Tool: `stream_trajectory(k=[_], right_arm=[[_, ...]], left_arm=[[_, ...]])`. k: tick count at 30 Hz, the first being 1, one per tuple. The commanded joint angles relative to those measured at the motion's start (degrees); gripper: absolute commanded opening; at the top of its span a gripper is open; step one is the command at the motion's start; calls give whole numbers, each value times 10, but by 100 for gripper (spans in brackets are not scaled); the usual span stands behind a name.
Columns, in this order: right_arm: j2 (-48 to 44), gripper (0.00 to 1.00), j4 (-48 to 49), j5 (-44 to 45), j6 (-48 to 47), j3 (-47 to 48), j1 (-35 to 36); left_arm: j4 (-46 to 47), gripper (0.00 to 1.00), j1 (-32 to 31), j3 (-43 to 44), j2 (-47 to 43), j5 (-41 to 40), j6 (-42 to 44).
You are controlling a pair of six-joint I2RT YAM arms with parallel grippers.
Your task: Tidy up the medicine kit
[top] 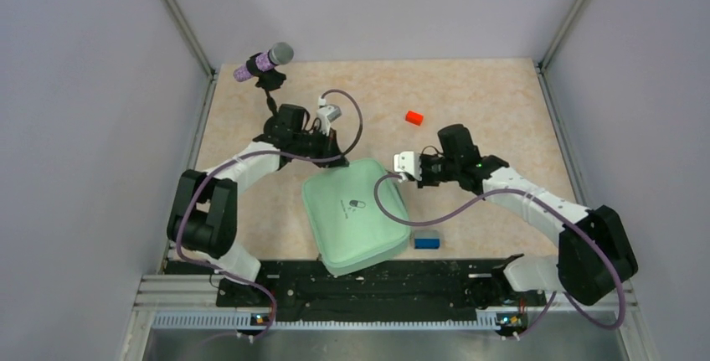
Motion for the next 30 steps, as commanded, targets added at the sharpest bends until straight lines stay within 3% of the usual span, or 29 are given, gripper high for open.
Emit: stream_trajectory(k=[1, 5, 10, 15, 17, 20, 24, 30], right_arm=[[-48, 0, -94, 10, 16, -15, -13], [-71, 0, -130, -37, 17, -38, -11], [-80, 0, -60, -16, 97, -54, -12], [-50, 21, 17, 20, 173, -31, -14], [-41, 28, 18, 4, 180, -27, -13], [-41, 31, 19, -22, 188, -44, 0], [-51, 33, -12, -66, 194, -62, 46], [-44, 35, -12, -138, 257, -46, 90]], left_arm=[[17, 0, 52, -21, -46, -86, -20], [30, 0, 60, -30, -62, -97, -30], [35, 0, 53, -32, -46, -16, -17], [34, 44, 18, -13, -42, -27, -15], [27, 55, 11, -1, -42, -36, -24], [-13, 64, 1, 28, -20, -43, -11], [-48, 55, -13, 69, 28, -28, 21], [-63, 28, -54, 138, 114, 58, 33]])
